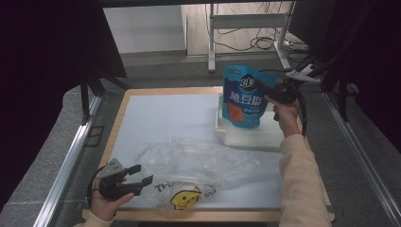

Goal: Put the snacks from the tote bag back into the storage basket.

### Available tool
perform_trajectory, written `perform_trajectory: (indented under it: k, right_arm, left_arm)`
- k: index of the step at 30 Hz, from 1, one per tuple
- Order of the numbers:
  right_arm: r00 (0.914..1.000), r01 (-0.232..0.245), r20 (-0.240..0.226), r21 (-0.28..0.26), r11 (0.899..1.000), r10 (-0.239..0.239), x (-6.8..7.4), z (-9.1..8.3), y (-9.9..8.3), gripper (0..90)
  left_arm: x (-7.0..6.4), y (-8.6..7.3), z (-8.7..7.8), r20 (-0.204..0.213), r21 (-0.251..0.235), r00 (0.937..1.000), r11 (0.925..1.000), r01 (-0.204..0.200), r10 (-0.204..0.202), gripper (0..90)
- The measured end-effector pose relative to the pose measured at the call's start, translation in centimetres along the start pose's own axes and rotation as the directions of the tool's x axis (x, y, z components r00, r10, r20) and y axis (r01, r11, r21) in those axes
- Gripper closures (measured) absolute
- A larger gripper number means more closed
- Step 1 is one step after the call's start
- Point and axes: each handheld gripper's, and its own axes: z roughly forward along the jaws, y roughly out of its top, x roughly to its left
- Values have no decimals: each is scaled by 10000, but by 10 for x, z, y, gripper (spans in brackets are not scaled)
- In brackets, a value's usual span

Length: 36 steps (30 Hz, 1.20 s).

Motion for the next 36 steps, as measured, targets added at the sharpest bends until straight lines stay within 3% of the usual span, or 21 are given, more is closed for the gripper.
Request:
perform_trajectory:
  k: [2,4,7,14,21,29,36]
  right_arm:
    - [10000,7,39,19,10000,-7,1,-1,0,631]
    - [9993,-5,366,38,10000,3,3,-4,0,558]
    - [9993,-17,371,11,10000,16,3,-8,0,557]
    - [9980,-50,629,171,9998,39,11,-24,1,448]
    - [9971,237,710,401,9989,-265,19,-30,0,435]
    - [9953,152,940,681,9976,-216,20,-41,-10,430]
    - [9917,387,1182,1078,9934,-515,29,-50,-17,420]
  left_arm:
    - [0,0,0,2,-4,10000,10000,-6,6,321]
    - [-1,0,-1,14,-12,10000,10000,-22,22,322]
    - [-1,0,0,20,-6,10000,10000,-23,23,321]
    - [-1,1,1,64,-4,10000,10000,-13,13,321]
    - [-1,2,2,125,-2,9999,10000,-41,41,321]
    - [0,5,3,266,-69,9996,9999,-131,133,320]
    - [3,6,6,273,-19,9995,9999,-170,170,321]
